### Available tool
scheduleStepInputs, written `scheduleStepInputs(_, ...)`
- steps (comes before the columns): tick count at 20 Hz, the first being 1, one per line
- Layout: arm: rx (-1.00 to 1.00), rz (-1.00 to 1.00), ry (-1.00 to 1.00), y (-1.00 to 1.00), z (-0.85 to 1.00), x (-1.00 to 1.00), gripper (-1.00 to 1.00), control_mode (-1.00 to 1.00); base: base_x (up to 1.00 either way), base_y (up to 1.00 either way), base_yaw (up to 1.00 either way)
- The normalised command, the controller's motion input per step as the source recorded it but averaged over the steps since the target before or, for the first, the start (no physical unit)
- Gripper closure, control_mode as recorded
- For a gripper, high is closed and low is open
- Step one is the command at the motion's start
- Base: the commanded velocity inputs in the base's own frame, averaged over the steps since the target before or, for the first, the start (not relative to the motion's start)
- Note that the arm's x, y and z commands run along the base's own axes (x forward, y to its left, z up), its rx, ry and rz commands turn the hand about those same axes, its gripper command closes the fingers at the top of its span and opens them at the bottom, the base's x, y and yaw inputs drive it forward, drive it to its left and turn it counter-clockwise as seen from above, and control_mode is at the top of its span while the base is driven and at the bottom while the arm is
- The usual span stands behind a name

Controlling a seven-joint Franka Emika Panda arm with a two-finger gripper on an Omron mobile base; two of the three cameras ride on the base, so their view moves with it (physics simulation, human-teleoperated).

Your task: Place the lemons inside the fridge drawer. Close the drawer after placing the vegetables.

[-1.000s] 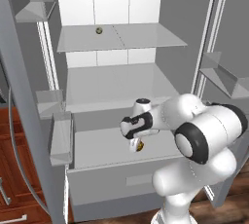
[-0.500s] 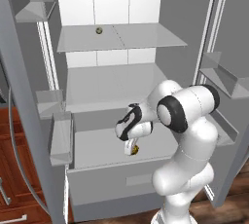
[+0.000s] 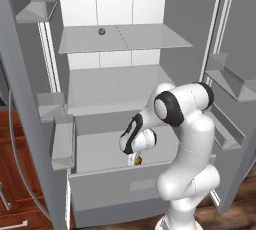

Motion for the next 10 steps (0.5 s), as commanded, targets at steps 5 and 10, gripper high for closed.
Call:
scheduleStepInputs(5, 0.0, 0.0, -0.01, 0.0, -0.3, -0.09, -1.0, -1.0, 0.0, 0.0, 0.0)
scheduleStepInputs(10, 0.0, 0.0, -0.01, 0.0, -0.02, -0.04, -1.0, -1.0, 0.0, 0.0, 0.0)
